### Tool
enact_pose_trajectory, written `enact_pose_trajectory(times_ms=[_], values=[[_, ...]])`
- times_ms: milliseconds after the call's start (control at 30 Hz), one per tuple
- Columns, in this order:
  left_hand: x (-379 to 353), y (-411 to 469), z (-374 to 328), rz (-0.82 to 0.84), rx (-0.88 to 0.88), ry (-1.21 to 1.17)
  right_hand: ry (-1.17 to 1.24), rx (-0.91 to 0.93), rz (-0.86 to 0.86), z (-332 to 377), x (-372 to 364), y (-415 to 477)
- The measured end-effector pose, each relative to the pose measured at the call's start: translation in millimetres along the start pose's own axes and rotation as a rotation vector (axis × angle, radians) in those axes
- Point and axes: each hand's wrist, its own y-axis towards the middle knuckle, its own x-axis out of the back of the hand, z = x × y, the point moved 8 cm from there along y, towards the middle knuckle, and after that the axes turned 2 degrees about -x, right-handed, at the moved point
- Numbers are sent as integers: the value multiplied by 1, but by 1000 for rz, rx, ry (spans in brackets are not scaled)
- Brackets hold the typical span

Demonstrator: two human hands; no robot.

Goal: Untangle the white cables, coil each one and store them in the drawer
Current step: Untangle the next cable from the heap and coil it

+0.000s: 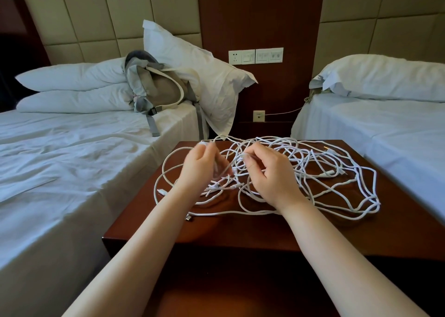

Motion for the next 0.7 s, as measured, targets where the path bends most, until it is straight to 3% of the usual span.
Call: enact_pose_trajectory(times_ms=[67, 133, 233, 367, 467, 567, 633, 700], values=[[16, 5, -1, -118, -26, -148, -61, 26, 21, 2, -3, -1], [22, 6, -5, -106, -14, -305, -179, 38, 18, 0, -6, -2], [6, 3, -9, 105, 65, -520, -269, -21, -19, -8, -4, -1], [-22, -9, -9, 371, 191, -596, -266, -153, -93, -16, 8, -2], [-41, -24, -12, 572, 329, -684, -234, -226, -36, -20, 6, -3], [-48, -29, -25, 704, 292, -801, -229, -239, 67, -20, -3, -5], [-44, -20, -31, 605, 236, -844, -262, -215, 86, -18, -6, -5], [-29, -9, -31, 401, 178, -882, -269, -206, 70, -16, -4, -4]])
